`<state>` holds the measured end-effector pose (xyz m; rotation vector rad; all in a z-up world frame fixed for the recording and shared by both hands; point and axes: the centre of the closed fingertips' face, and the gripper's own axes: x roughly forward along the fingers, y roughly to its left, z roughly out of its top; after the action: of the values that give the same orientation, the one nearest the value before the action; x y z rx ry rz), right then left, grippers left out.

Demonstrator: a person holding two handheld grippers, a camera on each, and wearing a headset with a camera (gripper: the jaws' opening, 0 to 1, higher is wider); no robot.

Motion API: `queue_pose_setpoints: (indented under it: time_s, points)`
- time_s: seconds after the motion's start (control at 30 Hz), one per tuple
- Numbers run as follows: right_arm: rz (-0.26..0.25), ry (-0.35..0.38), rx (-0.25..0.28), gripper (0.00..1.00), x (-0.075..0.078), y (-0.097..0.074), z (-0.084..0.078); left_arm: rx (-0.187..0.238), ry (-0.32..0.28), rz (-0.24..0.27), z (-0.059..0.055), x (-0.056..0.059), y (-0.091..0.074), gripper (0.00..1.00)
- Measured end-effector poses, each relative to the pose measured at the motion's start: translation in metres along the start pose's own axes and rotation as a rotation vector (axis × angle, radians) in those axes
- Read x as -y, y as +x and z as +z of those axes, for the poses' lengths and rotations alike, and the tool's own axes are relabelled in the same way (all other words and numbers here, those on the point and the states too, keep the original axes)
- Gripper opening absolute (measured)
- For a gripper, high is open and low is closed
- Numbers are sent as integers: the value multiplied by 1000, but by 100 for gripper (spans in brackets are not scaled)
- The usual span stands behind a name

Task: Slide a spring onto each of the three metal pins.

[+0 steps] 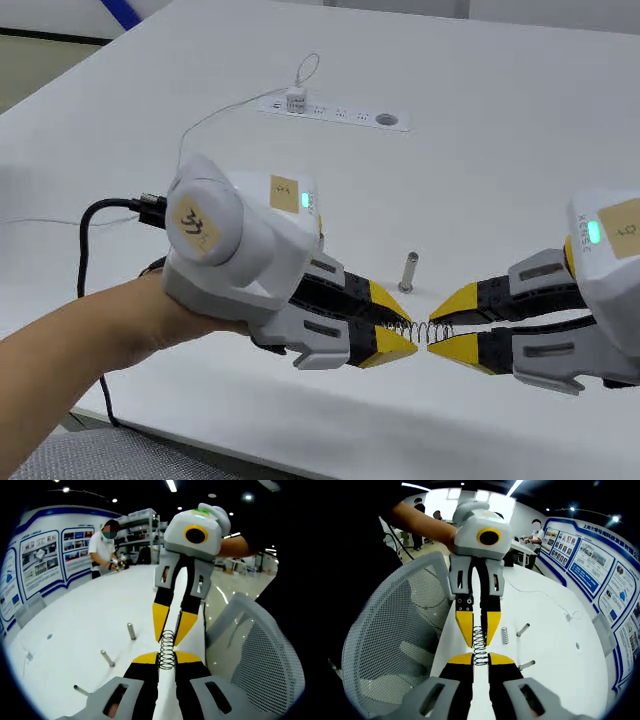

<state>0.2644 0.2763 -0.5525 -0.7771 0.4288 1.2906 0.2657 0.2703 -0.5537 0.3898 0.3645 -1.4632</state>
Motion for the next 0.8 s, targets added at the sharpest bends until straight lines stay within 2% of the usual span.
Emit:
queue_pose_setpoints:
  time_s: [0.1, 0.23, 0.33, 0.5, 0.63, 0.8]
  points:
    - [1, 8, 3, 11, 0, -1, 0, 0, 27, 1, 1, 1, 0, 10]
    - [9, 30, 21, 12, -1, -2, 0, 2, 31, -9, 1, 3, -1, 10]
    - [-1, -16, 39, 12, -1, -4, 3, 7, 41, -5, 3, 1, -3, 10]
    - [5, 33, 47, 16, 0, -4, -1, 17, 57, -7, 7, 1, -5, 10]
    - [2, 51, 52, 12, 2, -3, -2, 24, 61, -14, 9, 2, -6, 10]
    - [7, 89, 75, 11, 3, -3, -1, 25, 64, -18, 8, 1, -6, 10]
